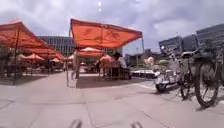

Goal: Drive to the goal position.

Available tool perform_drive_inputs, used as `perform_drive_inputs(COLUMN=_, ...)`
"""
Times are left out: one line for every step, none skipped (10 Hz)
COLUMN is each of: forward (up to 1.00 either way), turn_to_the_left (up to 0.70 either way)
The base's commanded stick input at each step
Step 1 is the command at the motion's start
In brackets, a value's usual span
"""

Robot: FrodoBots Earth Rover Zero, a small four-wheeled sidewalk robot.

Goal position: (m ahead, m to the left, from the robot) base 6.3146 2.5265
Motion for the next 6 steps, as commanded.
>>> perform_drive_inputs(forward=0.85, turn_to_the_left=-0.01)
perform_drive_inputs(forward=0.85, turn_to_the_left=-0.01)
perform_drive_inputs(forward=0.85, turn_to_the_left=-0.01)
perform_drive_inputs(forward=0.85, turn_to_the_left=-0.01)
perform_drive_inputs(forward=0.85, turn_to_the_left=0.12)
perform_drive_inputs(forward=0.85, turn_to_the_left=0.33)
